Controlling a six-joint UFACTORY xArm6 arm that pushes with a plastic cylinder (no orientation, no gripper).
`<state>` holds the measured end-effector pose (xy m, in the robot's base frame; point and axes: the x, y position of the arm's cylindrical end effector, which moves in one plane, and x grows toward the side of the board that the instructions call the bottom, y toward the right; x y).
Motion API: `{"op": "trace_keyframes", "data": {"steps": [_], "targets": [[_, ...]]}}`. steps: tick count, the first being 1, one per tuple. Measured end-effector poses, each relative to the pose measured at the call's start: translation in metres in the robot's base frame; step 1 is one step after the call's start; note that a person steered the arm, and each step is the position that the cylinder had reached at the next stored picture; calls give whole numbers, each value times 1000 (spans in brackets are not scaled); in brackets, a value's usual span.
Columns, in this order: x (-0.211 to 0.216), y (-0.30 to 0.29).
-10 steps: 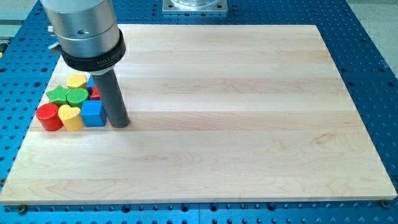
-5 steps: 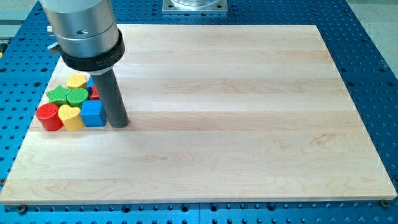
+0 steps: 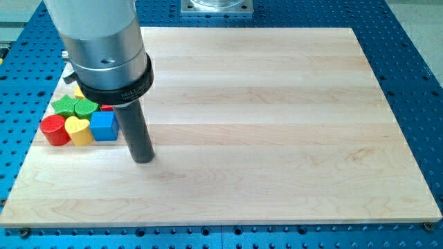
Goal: Move the arm vertically below the blue cube
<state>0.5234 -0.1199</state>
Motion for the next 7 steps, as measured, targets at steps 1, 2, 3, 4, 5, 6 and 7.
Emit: {"op": "trace_keyframes", "data": {"steps": [1,2,3,4,5,6,7], "targets": [[4,0],[8,0],[8,0],[8,0],[8,0],[21,-31],[23,-51]]}}
